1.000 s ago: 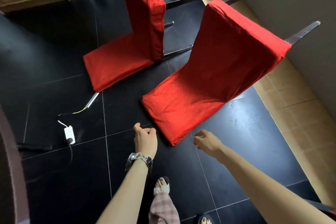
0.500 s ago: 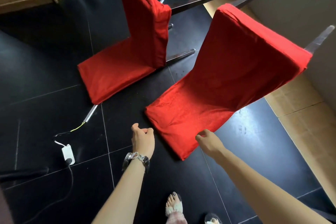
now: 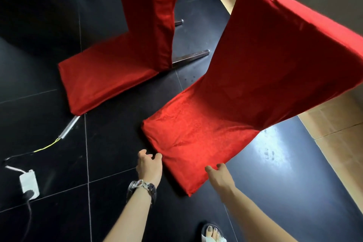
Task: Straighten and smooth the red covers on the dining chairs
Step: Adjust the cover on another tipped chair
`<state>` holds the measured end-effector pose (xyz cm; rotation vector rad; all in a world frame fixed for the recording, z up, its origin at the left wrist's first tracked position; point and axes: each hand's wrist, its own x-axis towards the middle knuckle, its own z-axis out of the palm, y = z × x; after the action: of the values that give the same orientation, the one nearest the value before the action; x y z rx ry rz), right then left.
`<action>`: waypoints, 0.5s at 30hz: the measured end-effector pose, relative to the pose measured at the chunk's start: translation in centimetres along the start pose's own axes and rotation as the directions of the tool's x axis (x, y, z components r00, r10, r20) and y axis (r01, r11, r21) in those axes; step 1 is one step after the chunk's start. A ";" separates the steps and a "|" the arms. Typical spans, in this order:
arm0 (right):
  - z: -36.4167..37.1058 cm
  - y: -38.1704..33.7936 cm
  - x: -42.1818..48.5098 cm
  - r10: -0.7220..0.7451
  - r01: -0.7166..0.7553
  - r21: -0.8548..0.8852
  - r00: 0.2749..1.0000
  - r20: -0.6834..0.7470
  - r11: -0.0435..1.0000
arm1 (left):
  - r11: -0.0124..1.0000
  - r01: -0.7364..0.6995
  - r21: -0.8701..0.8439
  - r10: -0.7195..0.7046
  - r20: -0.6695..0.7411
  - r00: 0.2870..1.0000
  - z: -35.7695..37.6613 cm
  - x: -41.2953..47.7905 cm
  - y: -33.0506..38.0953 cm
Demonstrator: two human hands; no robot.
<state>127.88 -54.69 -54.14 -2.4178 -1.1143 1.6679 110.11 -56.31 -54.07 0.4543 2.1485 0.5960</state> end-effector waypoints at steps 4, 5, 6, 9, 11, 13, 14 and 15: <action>2.5 2.7 5.8 0.084 -0.070 0.119 0.990 -0.114 0.990 | 0.990 0.079 -0.115 -0.080 -0.006 0.997 3.9 5.1 -3.8; 3.1 3.3 7.1 0.096 -0.078 0.115 0.982 -0.160 0.990 | 0.979 0.113 -0.172 -0.117 -0.012 0.993 4.7 6.4 -4.6; 3.7 3.9 8.4 0.104 -0.081 0.120 0.975 -0.198 0.989 | 0.966 0.136 -0.220 -0.144 -0.019 0.989 5.5 7.7 -5.5; 5.6 5.4 12.6 0.213 -0.159 0.234 0.949 -0.230 0.959 | 0.960 0.151 -0.236 -0.166 -0.044 0.985 7.9 11.6 -8.4; 6.8 6.2 15.4 0.332 -0.247 0.351 0.920 -0.208 0.903 | 0.972 0.149 -0.184 -0.162 -0.058 0.985 9.4 14.0 -10.3; 8.3 7.2 17.9 0.393 -0.291 0.414 0.901 -0.186 0.863 | 0.986 0.133 -0.097 -0.138 -0.051 0.989 10.8 16.2 -12.0; 9.1 7.6 19.1 0.399 -0.290 0.429 0.898 -0.188 0.855 | 0.991 0.120 -0.058 -0.123 -0.043 0.991 11.4 17.2 -12.7; 9.9 8.0 20.1 0.396 -0.279 0.441 0.897 -0.199 0.853 | 0.993 0.110 -0.038 -0.111 -0.033 0.993 12.0 18.2 -13.2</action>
<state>127.88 -53.42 -77.93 -2.5537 -0.2708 1.3730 107.69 -54.83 -79.44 0.3046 2.1771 0.5833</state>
